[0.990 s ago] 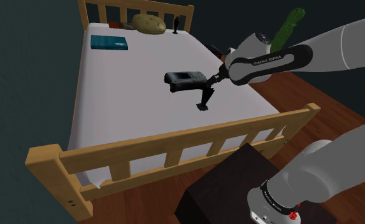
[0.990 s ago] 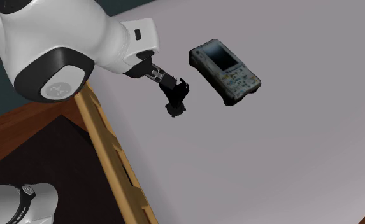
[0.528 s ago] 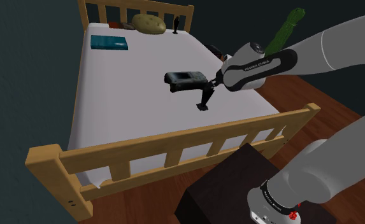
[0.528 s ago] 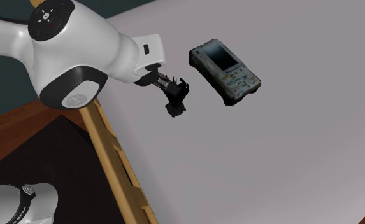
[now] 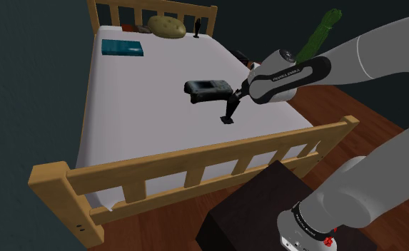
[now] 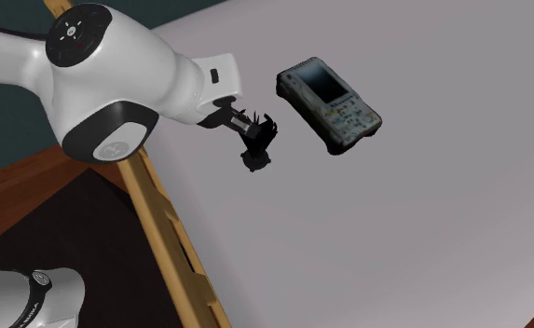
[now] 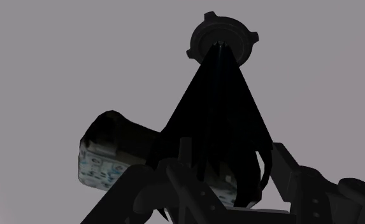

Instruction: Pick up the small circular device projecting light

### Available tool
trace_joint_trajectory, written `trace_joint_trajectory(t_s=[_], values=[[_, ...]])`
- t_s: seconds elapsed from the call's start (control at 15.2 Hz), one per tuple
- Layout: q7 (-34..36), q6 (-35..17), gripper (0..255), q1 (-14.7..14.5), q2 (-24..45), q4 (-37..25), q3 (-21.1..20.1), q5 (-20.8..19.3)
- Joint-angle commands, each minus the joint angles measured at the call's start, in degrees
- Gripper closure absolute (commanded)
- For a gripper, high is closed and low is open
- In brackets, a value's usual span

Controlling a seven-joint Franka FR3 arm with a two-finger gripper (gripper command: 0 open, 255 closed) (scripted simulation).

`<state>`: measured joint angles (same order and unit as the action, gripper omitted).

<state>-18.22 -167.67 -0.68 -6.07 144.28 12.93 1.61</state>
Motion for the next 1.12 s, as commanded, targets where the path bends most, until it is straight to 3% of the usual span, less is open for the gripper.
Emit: trace_joint_trajectory(t_s=[0.0, 0.2, 1.06], values=[[0.1, 0.1, 255, 0.0, 0.1, 0.1, 0.0, 0.0], [0.0, 0.0, 255, 0.0, 0.1, 0.1, 0.0, 0.0], [2.9, 11.1, 255, 1.4, -6.8, -4.1, -1.3, -3.6]])
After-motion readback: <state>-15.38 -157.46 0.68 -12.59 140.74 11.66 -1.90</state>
